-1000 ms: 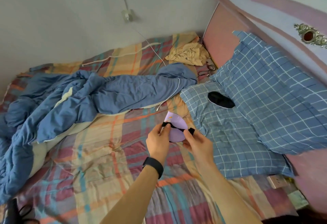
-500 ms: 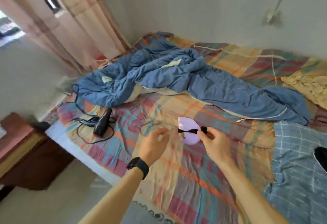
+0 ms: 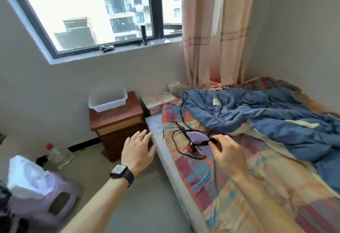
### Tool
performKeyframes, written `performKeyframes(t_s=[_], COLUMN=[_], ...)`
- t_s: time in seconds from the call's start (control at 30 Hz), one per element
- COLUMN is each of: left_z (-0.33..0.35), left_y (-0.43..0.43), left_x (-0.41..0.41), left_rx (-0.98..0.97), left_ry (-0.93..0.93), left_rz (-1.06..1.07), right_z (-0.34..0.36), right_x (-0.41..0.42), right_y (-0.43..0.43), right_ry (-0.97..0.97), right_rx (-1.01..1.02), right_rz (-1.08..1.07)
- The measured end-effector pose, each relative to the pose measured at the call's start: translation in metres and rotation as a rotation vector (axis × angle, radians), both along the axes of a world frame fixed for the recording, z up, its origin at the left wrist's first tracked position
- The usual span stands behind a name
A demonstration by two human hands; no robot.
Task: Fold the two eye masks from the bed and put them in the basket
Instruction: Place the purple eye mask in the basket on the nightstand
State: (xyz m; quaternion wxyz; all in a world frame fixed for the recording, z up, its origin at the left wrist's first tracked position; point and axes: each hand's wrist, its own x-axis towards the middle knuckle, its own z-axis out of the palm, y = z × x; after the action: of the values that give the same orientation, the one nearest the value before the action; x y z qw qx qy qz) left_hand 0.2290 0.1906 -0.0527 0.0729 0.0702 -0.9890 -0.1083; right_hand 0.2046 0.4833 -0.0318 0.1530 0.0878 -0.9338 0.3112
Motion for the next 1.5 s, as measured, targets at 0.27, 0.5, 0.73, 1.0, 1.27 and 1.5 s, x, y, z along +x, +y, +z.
performKeyframes(t_s=[0.27, 0.5, 0.73, 1.0, 1.27, 1.5], left_z=[0.035, 0.047, 0.058, 0.054, -0.008, -0.071], left_y=[-0.175, -0.269, -0.352, -0.452, -0.586, -0.674], left_x=[-0.002, -0.049, -0.129, -0.206, -0.295, -0.368], left_rx=[-0.057, -0.044, -0.076, -0.060, -0.039, 0.032], left_ry=[0.046, 0.076, 0.063, 0.035, -0.081, -0.303], left_rz=[0.240, 0.382, 0.490, 0.598, 0.583, 0.439], right_z=[0.031, 0.039, 0.041, 0.037, -0.018, -0.083], right_x=[-0.067, -0.150, -0.251, -0.351, -0.438, -0.486], right_y=[-0.184, -0.295, -0.396, -0.509, -0.643, -0.725], right_ry=[0.102, 0.135, 0.104, 0.044, -0.046, -0.230], right_rx=[-0.007, -0.076, -0.161, -0.141, -0.089, 0.083], right_rz=[0.265, 0.396, 0.516, 0.595, 0.578, 0.520])
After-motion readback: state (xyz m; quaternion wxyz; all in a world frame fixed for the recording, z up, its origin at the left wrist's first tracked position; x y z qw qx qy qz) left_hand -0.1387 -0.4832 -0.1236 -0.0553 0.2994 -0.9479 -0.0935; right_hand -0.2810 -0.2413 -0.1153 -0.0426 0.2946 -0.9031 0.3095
